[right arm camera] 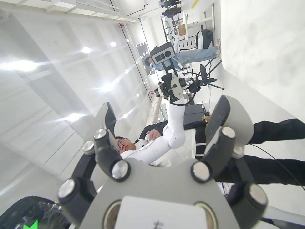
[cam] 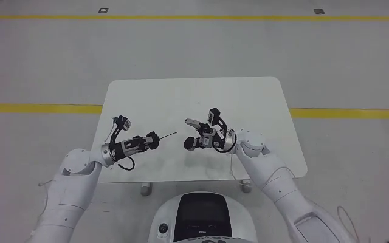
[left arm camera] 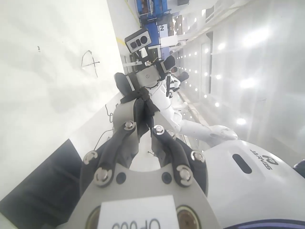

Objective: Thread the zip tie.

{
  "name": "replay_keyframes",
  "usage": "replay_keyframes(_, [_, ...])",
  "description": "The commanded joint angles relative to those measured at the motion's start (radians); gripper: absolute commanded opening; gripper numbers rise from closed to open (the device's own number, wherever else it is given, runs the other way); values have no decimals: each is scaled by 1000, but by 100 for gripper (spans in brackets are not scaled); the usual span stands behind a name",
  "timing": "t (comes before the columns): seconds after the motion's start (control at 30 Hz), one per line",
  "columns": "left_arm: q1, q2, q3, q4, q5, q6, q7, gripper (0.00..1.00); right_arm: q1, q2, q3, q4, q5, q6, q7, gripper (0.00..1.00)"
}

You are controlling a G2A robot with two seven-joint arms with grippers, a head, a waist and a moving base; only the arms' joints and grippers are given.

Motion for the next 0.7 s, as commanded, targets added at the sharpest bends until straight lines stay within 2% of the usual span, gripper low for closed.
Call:
replay_keyframes(0.0, [3,0,15,-10,5,6,9,0,-12,0,0,-14,19,-22,-1,100])
replay_keyframes(0.13, [2,3,25,-13,-6,-3,-14,0,-11,1,3,-12,27,-59,-1,100])
replay_keyframes(0.2, [2,4,27,-14,-12,-3,-14,0,-9,1,2,-8,28,-64,-2,63])
replay_keyframes(0.23, [1,5,30,-20,-16,-3,-20,0,-8,1,0,-5,28,-67,-4,49])
replay_keyframes(0.3, [2,5,30,-20,-18,-3,-21,0,-6,2,-2,-1,29,-70,-5,40])
replay_keyframes(0.47, [2,5,30,-20,-18,-3,-21,0,2,1,-13,18,29,-72,-9,31])
replay_keyframes(0.67, [2,5,30,-20,-18,-3,-21,0,8,2,-24,31,26,-59,-3,28])
